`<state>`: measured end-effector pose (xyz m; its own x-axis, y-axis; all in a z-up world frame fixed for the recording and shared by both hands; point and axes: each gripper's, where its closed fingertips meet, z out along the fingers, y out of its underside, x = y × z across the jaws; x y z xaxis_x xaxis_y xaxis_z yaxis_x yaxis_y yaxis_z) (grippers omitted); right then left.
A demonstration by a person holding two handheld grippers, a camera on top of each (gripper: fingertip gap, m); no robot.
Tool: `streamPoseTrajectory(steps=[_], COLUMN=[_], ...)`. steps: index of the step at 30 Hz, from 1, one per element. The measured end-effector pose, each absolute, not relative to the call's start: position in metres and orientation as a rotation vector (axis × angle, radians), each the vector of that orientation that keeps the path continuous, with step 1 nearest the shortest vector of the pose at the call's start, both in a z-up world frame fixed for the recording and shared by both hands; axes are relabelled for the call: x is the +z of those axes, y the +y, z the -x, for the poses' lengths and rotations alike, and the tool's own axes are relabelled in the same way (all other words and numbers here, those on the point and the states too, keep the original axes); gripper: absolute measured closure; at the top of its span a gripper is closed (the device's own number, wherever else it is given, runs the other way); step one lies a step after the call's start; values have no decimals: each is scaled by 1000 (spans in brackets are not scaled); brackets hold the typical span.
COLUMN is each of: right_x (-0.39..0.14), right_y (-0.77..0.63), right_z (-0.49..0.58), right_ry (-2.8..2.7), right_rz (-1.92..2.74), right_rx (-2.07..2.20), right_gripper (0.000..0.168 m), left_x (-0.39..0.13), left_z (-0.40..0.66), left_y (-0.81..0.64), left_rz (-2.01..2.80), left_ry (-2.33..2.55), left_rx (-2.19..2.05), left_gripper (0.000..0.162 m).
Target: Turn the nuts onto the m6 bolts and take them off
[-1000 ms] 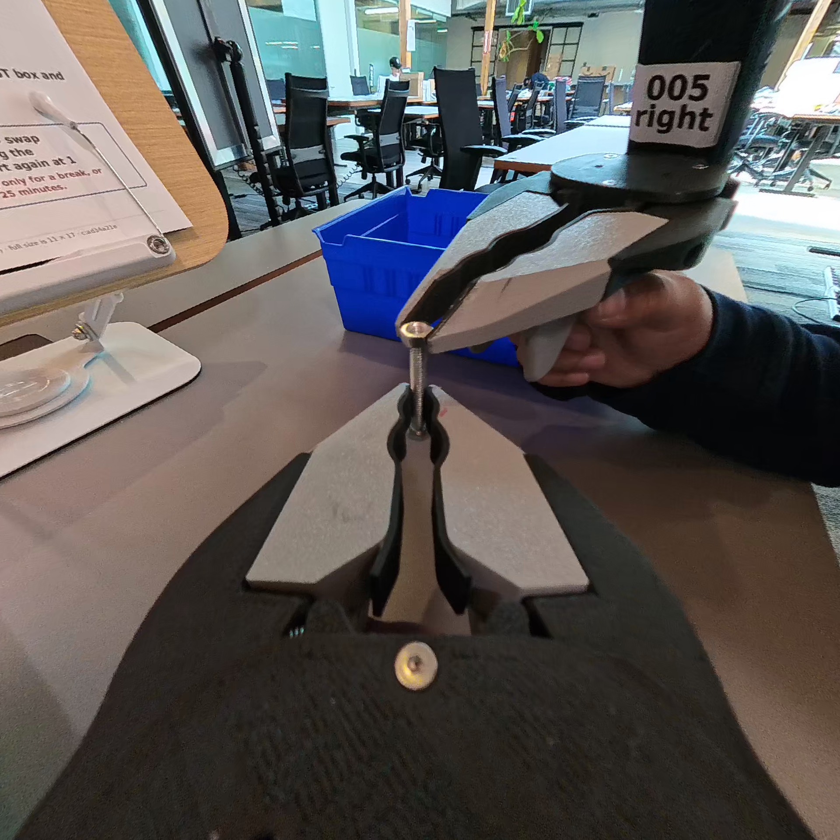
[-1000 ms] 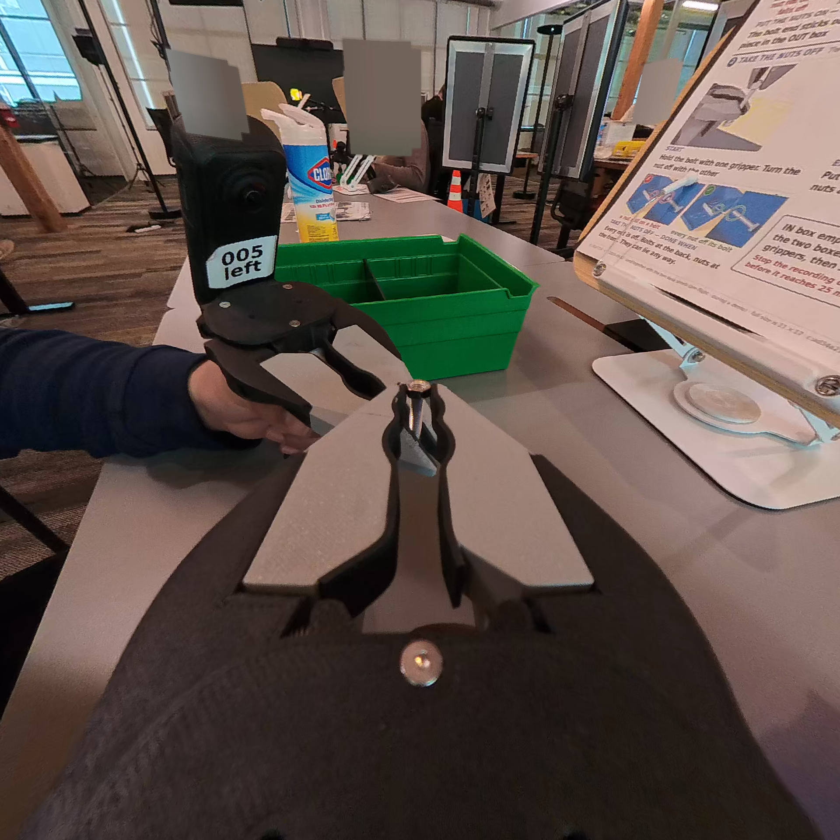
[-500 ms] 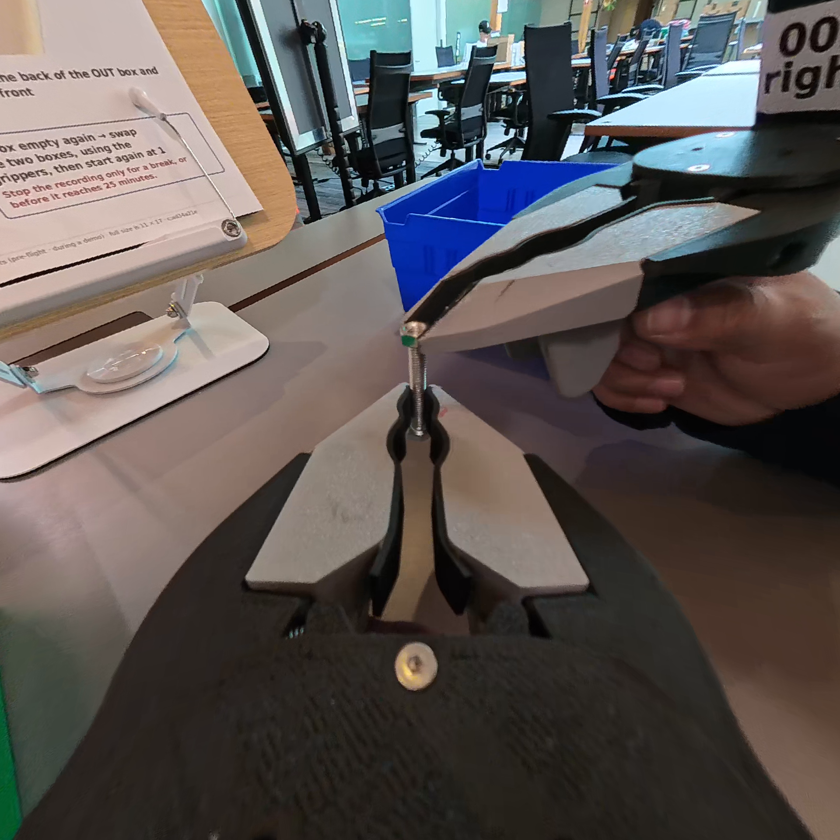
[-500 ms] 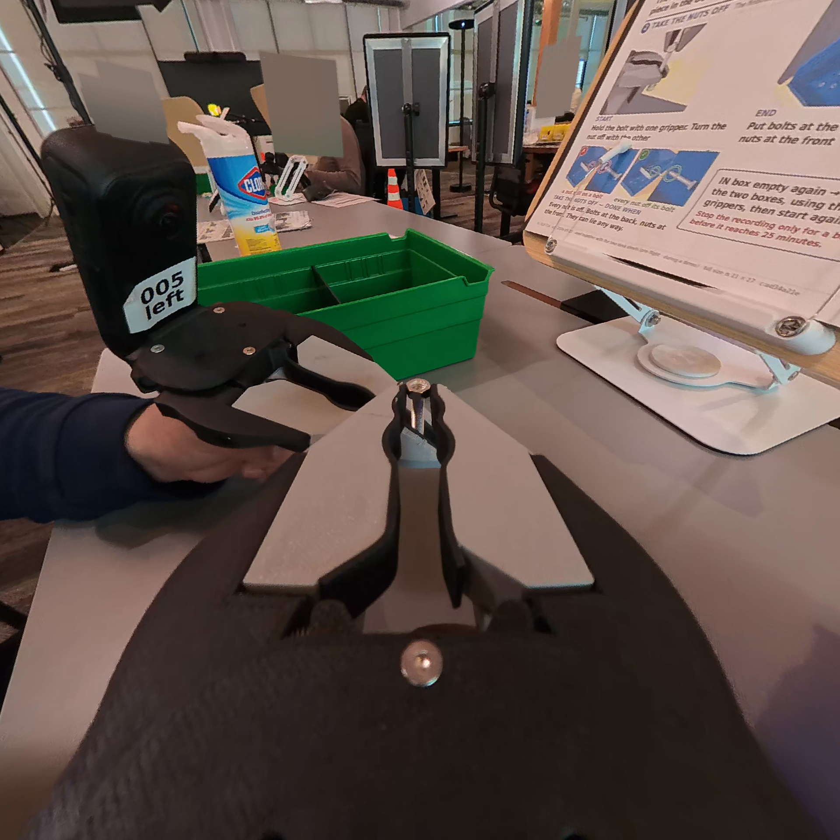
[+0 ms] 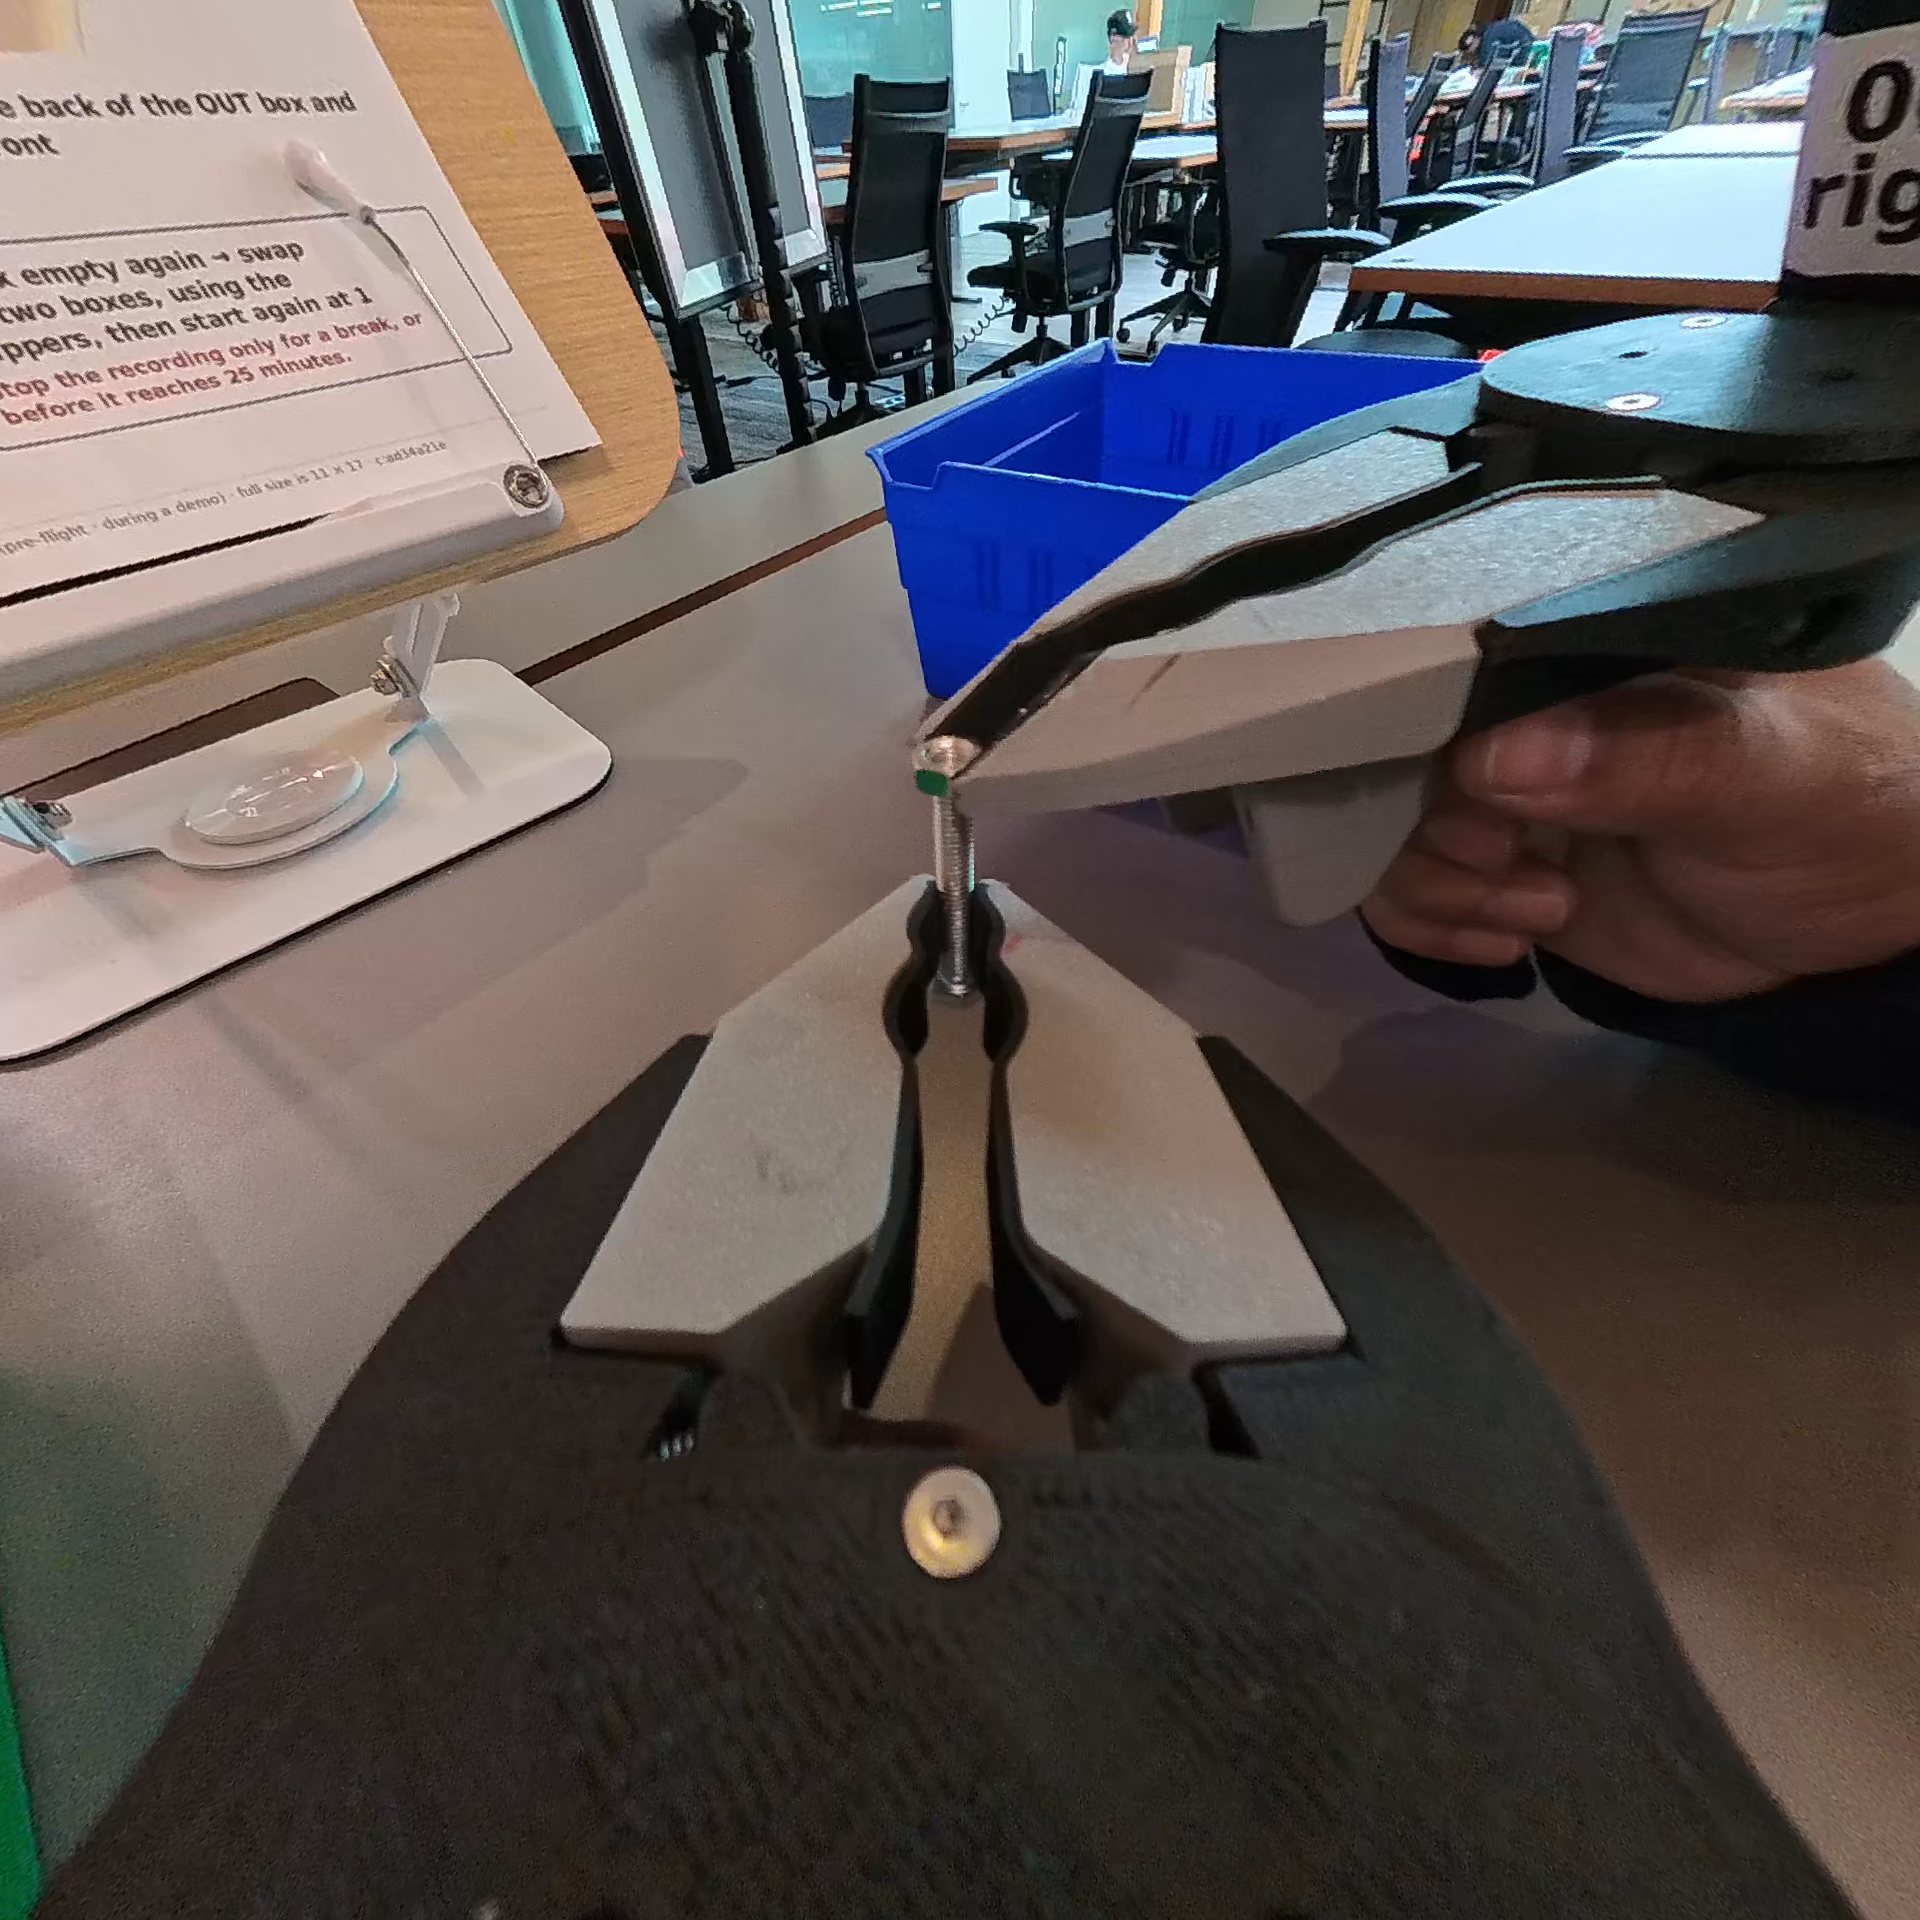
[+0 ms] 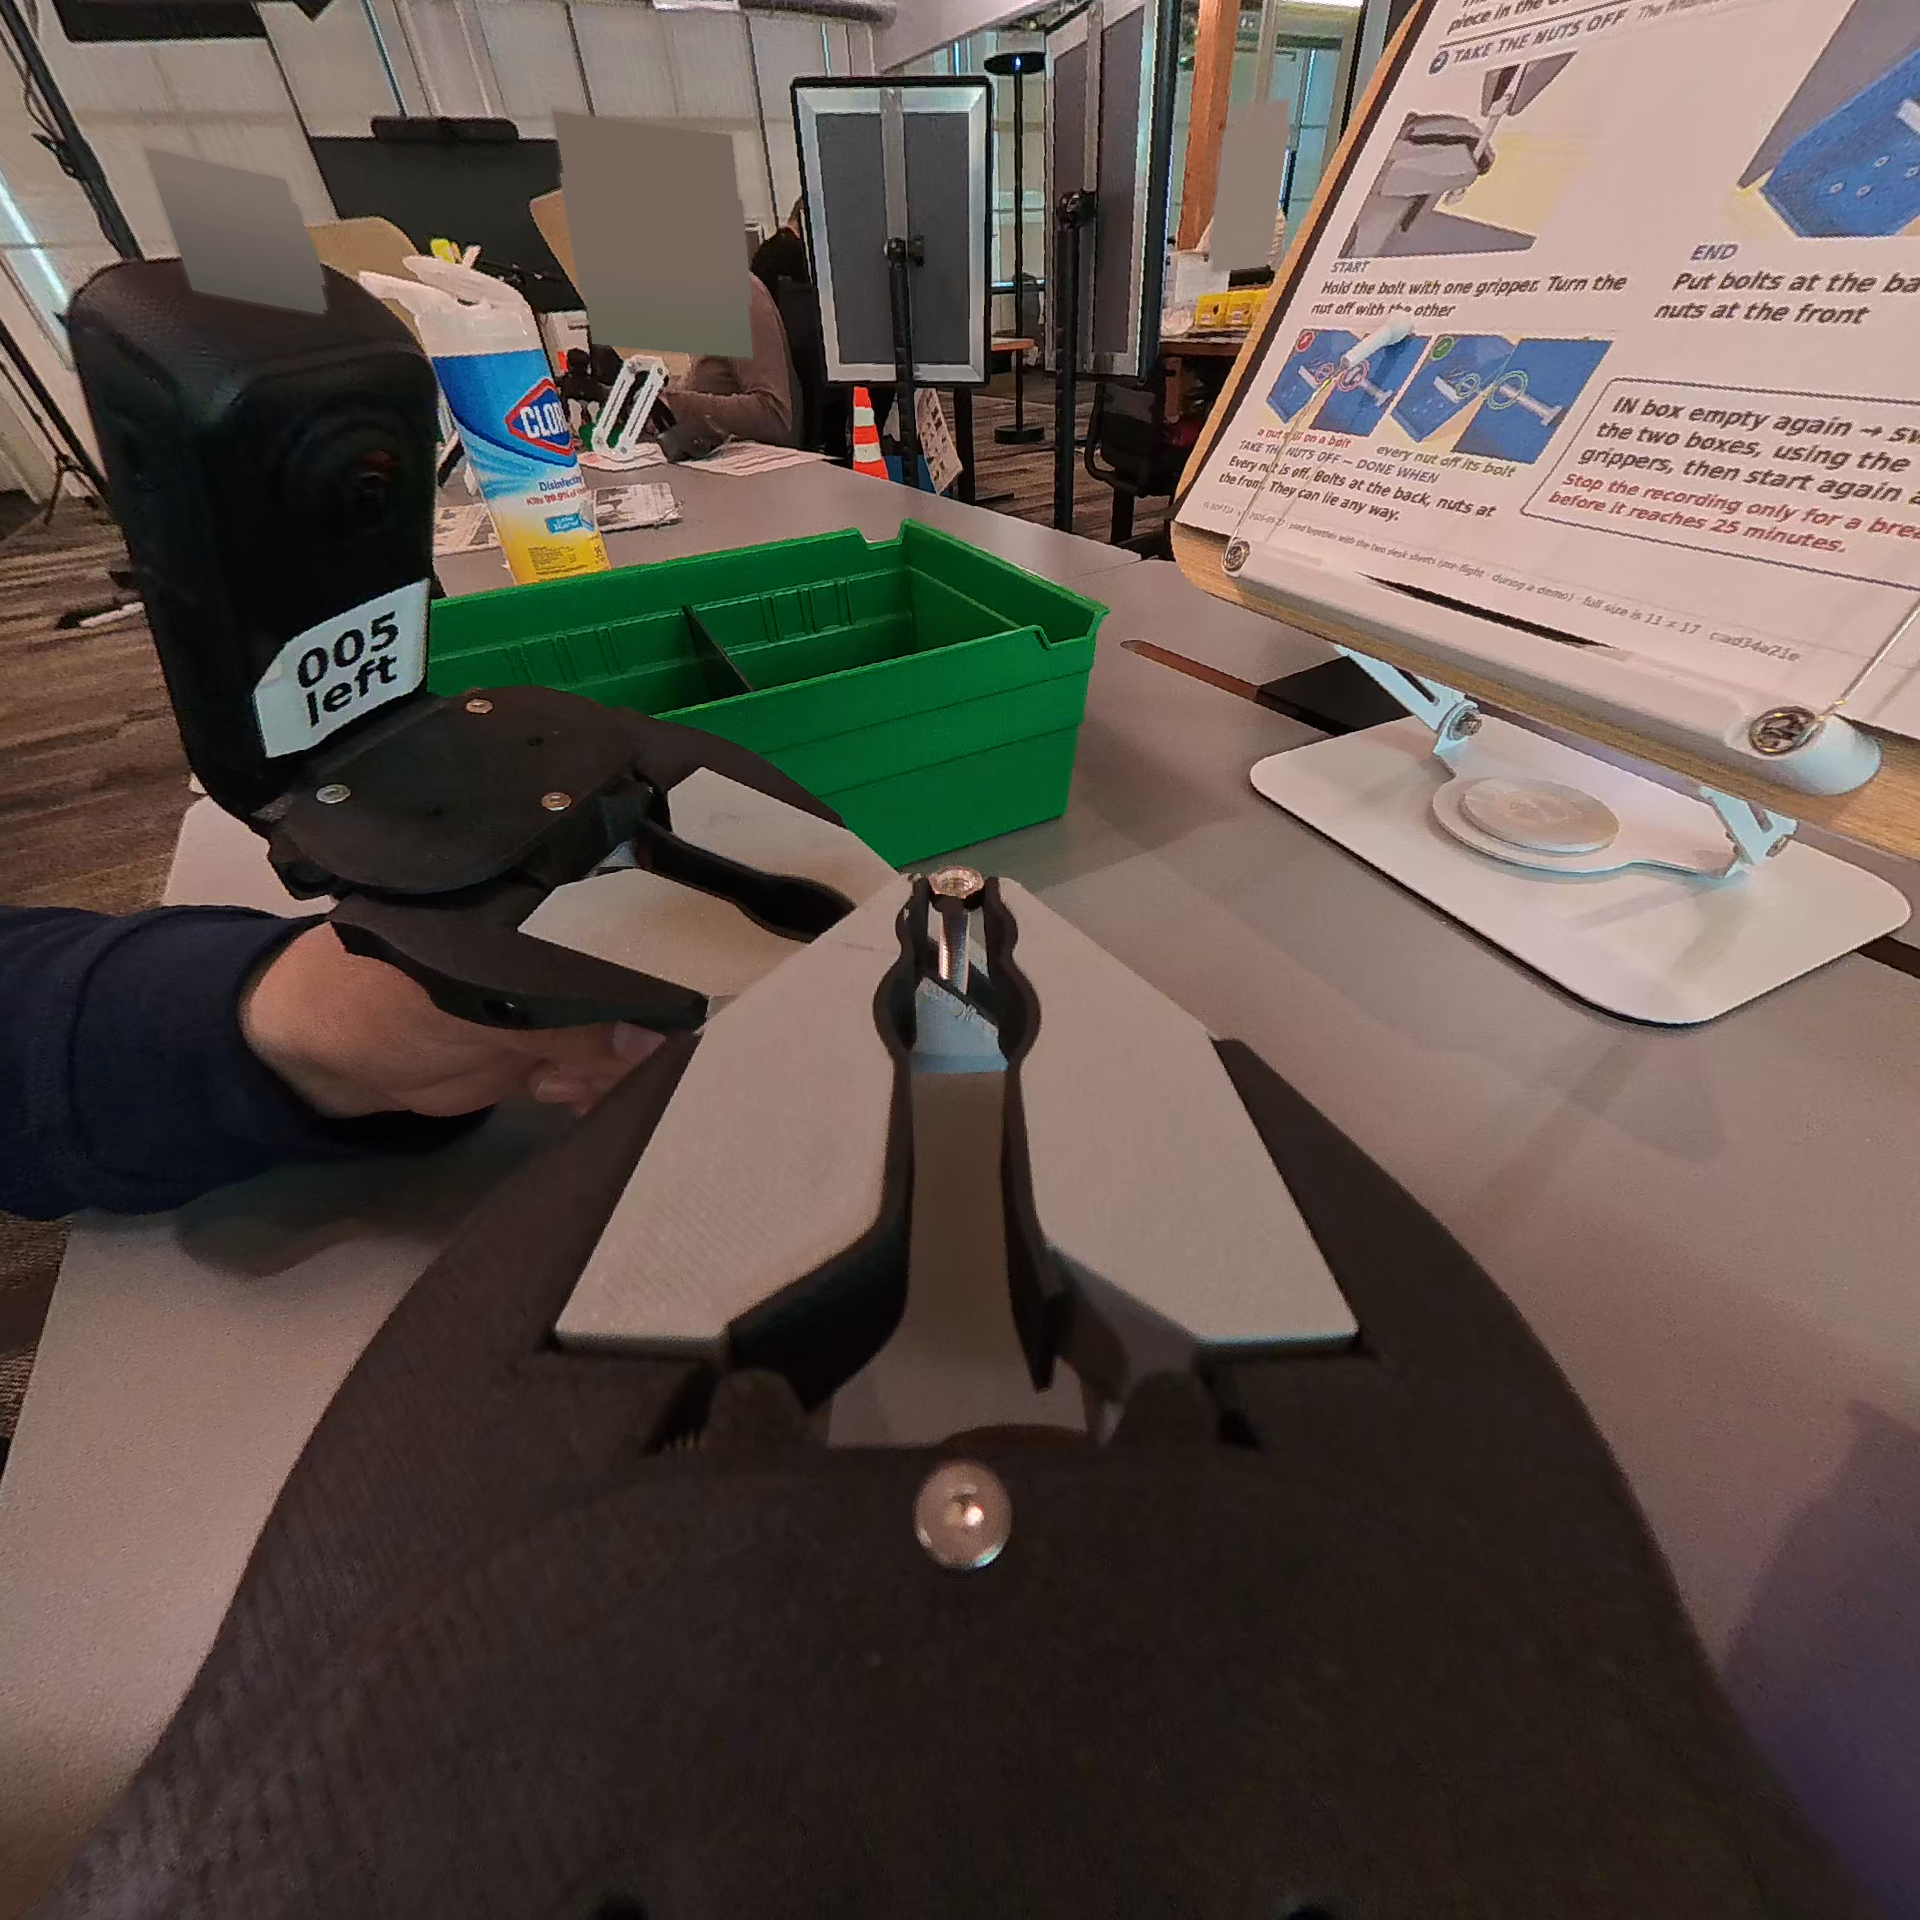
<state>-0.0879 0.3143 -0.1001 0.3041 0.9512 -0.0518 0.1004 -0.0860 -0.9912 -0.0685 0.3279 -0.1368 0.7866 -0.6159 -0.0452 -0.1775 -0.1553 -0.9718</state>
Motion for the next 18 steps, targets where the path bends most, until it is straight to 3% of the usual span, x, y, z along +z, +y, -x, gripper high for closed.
streamPoseTrajectory(steps=[11,18], right_x=[-100,-96], right_y=[313,314], right_z=[89,86], right_ry=[-1033,-1023], right_rz=[1460,1449], right_rx=[952,959], right_gripper=[161,149], left_x=[-138,-139], left_z=[66,66], left_y=[327,327], left_rz=[1715,1719], left_ry=[643,643], left_rx=[-432,-435], left_gripper=[160,160])
